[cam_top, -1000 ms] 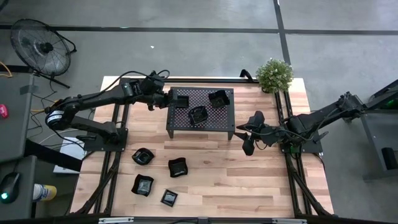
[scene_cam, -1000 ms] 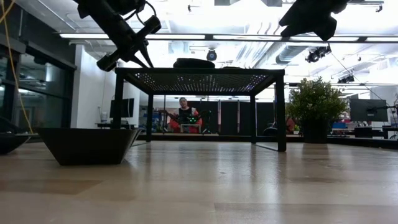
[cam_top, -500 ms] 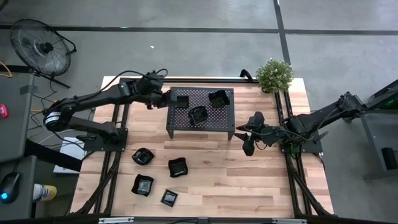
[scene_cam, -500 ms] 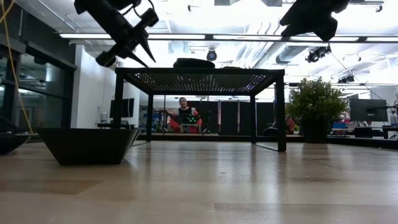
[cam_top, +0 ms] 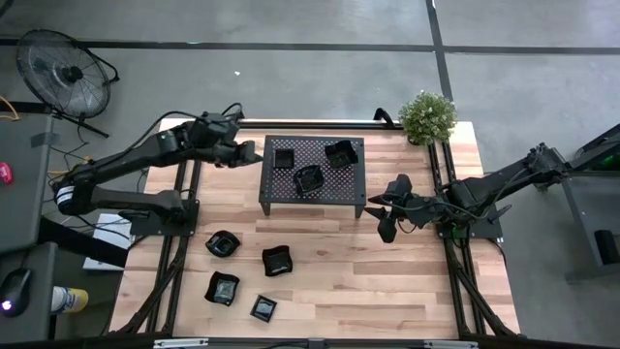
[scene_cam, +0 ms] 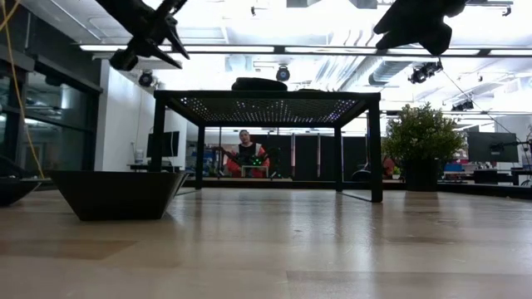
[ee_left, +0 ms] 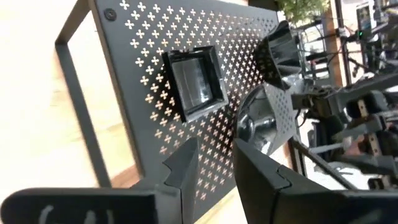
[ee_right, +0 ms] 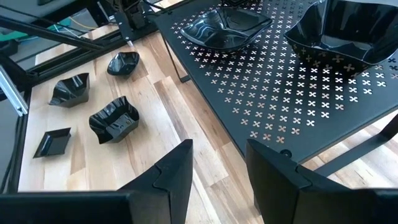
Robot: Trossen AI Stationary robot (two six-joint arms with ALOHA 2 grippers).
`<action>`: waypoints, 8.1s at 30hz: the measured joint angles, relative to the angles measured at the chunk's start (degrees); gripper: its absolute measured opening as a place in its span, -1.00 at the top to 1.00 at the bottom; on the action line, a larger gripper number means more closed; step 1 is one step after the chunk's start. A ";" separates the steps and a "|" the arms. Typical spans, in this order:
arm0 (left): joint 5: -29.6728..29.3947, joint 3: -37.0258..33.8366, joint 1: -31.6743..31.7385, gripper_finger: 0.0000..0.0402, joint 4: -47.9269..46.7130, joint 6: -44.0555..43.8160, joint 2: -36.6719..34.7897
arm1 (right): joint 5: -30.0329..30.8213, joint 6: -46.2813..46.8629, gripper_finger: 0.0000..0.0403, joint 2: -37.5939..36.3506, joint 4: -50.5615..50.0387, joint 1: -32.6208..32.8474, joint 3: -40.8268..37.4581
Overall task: Pick & Place Mini shaped plates
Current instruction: Stack the black distorted plate on top of the black distorted plates on the shelf
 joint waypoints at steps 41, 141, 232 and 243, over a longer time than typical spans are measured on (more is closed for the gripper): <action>3.72 -19.44 -27.02 0.52 -11.13 -0.45 -2.24 | -0.18 1.48 0.30 0.00 0.01 -0.01 0.00; -2.06 -20.70 -45.93 0.52 19.67 -5.93 11.69 | -8.61 4.93 0.30 0.04 -0.45 0.05 0.01; -11.36 -12.07 -48.72 0.97 17.81 -41.06 32.54 | -6.00 3.43 0.30 0.04 -0.77 0.05 0.00; -10.86 -12.07 -48.72 0.99 18.18 -40.41 32.48 | -6.12 3.46 0.30 0.04 0.18 0.00 0.02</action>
